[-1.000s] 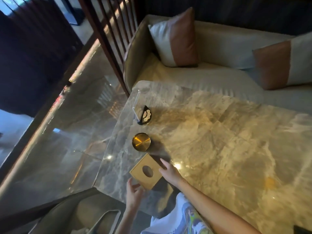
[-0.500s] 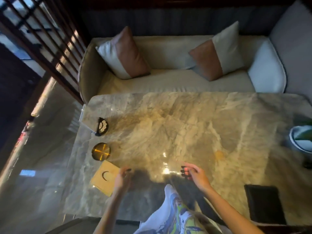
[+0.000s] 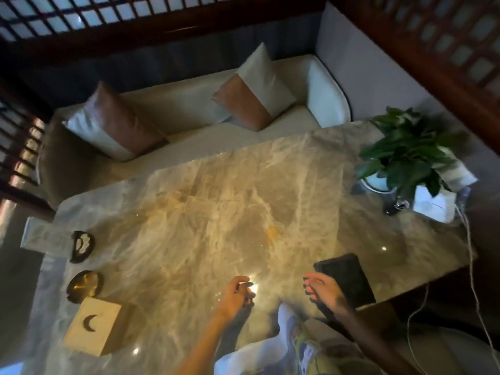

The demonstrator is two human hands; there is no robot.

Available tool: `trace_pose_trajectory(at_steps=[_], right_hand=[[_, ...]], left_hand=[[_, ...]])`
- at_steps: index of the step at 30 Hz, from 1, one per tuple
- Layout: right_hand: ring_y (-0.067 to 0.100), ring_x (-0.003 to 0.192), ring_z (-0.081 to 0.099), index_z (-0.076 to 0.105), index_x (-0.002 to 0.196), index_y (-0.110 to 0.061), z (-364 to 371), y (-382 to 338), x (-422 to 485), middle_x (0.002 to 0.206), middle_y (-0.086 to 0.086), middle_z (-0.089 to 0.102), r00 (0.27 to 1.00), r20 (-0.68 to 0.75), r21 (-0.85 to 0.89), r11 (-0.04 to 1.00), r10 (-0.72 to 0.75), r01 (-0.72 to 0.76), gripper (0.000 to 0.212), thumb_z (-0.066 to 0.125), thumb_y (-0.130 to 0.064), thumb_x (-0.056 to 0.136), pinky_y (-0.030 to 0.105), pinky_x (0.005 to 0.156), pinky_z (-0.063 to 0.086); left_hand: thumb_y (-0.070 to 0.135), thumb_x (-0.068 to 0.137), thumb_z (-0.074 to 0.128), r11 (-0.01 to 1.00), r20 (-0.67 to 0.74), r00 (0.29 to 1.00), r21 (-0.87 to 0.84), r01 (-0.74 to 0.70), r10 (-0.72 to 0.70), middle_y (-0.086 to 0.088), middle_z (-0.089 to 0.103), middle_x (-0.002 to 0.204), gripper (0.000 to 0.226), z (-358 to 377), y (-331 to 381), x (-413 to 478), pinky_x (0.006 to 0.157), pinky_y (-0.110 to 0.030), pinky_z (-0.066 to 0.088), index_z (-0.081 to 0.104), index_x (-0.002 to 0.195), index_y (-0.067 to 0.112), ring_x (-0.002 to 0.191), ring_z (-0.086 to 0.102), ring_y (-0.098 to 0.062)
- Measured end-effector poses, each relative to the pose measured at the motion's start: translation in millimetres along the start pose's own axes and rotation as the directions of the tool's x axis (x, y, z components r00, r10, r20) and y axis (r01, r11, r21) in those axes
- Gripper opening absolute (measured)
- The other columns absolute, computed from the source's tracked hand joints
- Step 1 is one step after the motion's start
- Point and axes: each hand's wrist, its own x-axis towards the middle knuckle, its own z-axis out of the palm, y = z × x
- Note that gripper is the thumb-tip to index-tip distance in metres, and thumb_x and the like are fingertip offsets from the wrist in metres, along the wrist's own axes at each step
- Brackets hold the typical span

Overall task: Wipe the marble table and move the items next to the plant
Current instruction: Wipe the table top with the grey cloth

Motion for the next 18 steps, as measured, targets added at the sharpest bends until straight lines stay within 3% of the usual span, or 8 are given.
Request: trace_pose_trajectory(at_steps=[3,7,10,13,16,18], right_hand=[[0.017,0.059,0.046,0.062,0.114,-0.003,-32.2,1.9,-2.1,0.073,0.012,0.054,0.999,-0.036,-0.038,0.999,-0.035,0.033,0.024,0.048,-0.003,0.094,0.026,0.05,0.032],[0.015,0.074,0.061,0.062,0.111,-0.015,-56.3,-1.5,-8.5,0.086,0.008,0.066,0.994,-0.095,-0.035,0.998,-0.054,0.051,0.021,0.051,-0.009,0.095,0.022,0.061,0.045],[0.017,0.081,0.062,0.062,0.114,-0.016,-67.0,1.9,-14.0,0.097,0.01,0.067,0.994,-0.098,-0.021,0.999,-0.051,0.049,0.022,0.05,-0.011,0.095,0.023,0.065,0.047],[0.016,0.072,0.058,0.061,0.12,-0.01,-73.9,11.5,-13.4,0.088,0.01,0.064,0.994,-0.104,-0.031,0.999,-0.035,0.032,0.027,0.049,-0.01,0.096,0.023,0.059,0.043],[0.018,0.071,0.056,0.061,0.123,-0.004,-81.4,19.9,-13.4,0.086,0.011,0.062,0.99,-0.14,-0.048,0.999,-0.017,0.01,0.03,0.049,-0.008,0.096,0.026,0.059,0.042],[0.021,0.084,0.058,0.062,0.124,-0.004,-85.9,22.6,-12.8,0.094,0.01,0.062,0.984,-0.174,-0.114,0.993,-0.046,0.026,0.031,0.049,-0.009,0.096,0.03,0.071,0.045]], left_hand=[[-0.001,0.1,0.034,0.991,0.051,0.996,0.109,-0.08,0.075,-0.017,0.061,0.099,0.019,32.2,8.9,1.2,0.036,-0.014,0.041,0.052,0.104,0.002,0.039,0.057,0.0],[0.001,0.099,0.036,0.962,0.163,0.979,0.226,-0.155,0.12,-0.014,0.062,0.092,0.019,59.0,20.0,-2.4,0.034,-0.014,0.038,0.054,0.096,0.006,0.039,0.057,-0.005],[0.01,0.098,0.04,0.967,0.196,0.979,0.232,-0.101,0.055,-0.006,0.063,0.085,0.019,75.8,33.3,-5.1,0.048,-0.017,0.047,0.057,0.094,0.016,0.057,0.061,-0.011],[0.011,0.097,0.041,0.957,0.211,0.974,0.254,-0.14,0.086,-0.005,0.062,0.086,0.016,89.0,42.0,-6.6,0.062,-0.024,0.049,0.056,0.101,0.019,0.071,0.06,-0.018],[0.007,0.097,0.042,0.961,0.207,0.977,0.253,-0.108,0.055,-0.006,0.062,0.083,0.016,106.3,50.3,-3.4,0.057,-0.022,0.049,0.056,0.095,0.015,0.064,0.06,-0.014],[-0.006,0.094,0.038,0.979,0.191,0.981,0.189,-0.07,0.034,-0.009,0.062,0.076,0.026,119.7,54.0,2.0,0.046,-0.017,0.047,0.056,0.085,0.01,0.051,0.059,-0.008]])
